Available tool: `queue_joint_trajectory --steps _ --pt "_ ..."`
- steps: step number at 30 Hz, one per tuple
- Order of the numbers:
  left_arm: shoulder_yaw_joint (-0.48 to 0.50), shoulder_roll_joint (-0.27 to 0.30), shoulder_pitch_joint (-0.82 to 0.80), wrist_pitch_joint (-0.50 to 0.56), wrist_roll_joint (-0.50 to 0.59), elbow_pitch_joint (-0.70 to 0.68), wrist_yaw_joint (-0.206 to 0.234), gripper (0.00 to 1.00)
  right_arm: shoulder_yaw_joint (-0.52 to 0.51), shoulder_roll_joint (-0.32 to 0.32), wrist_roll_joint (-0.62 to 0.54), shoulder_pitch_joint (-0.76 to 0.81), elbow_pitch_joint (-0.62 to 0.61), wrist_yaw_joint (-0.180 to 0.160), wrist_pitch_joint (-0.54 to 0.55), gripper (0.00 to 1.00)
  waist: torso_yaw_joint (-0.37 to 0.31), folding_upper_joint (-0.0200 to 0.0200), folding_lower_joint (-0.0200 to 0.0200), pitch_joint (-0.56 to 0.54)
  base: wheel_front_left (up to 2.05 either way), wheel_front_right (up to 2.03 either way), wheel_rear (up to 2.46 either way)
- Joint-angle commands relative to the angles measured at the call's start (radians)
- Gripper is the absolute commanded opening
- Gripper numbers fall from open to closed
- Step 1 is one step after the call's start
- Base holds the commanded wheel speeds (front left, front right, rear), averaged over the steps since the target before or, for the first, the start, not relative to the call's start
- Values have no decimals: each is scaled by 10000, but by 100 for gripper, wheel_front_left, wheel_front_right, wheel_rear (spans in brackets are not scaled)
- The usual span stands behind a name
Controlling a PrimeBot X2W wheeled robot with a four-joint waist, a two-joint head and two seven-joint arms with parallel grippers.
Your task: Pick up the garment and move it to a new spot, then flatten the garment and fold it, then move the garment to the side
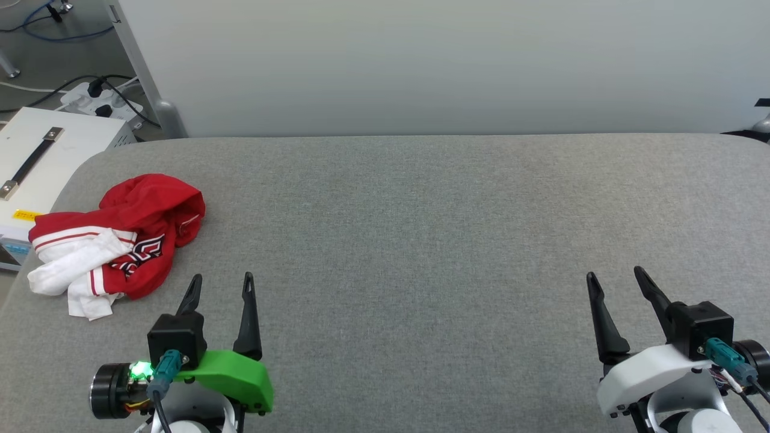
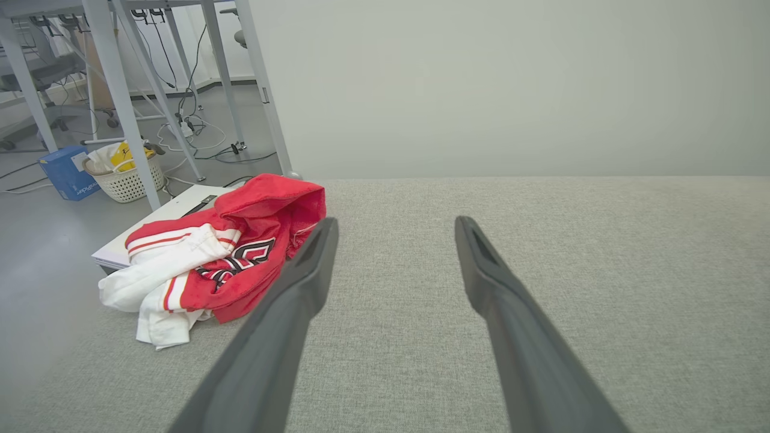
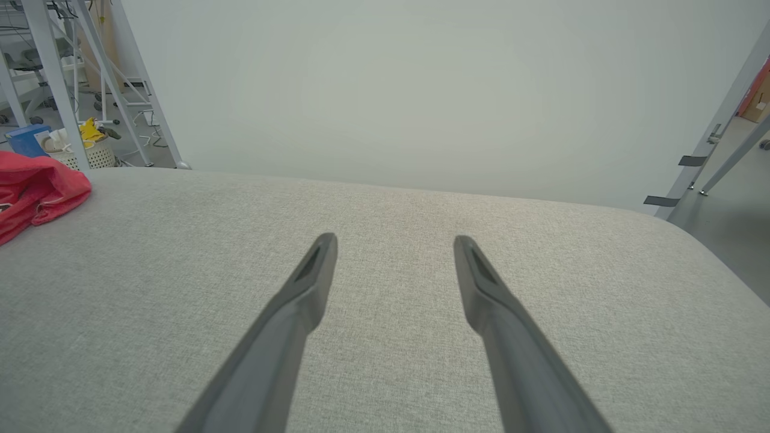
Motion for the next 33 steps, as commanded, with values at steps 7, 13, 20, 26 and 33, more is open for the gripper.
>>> queue_joint_trajectory --steps 7,13,20,26,33 --pt "-34 -15 15 -218 -130 -13 104 100 9 -6 291 47 -142 -2 -230 100 9 0 0 -1 0 0 0" --pt "-50 -18 31 -342 -167 -1 127 100 21 -6 400 80 -184 -2 -352 100 13 0 0 -4 0 0 0" --pt "-67 -21 47 -489 -223 21 164 100 27 -7 549 117 -220 -3 -496 100 24 0 0 -11 0 0 0" --pt "-93 -23 67 -613 -282 40 193 100 55 -7 686 147 -264 -3 -618 100 32 0 0 -7 0 0 0" --pt "-134 -26 100 -755 -310 79 220 100 56 -8 745 210 -308 -3 -759 100 41 0 0 -31 0 0 0"
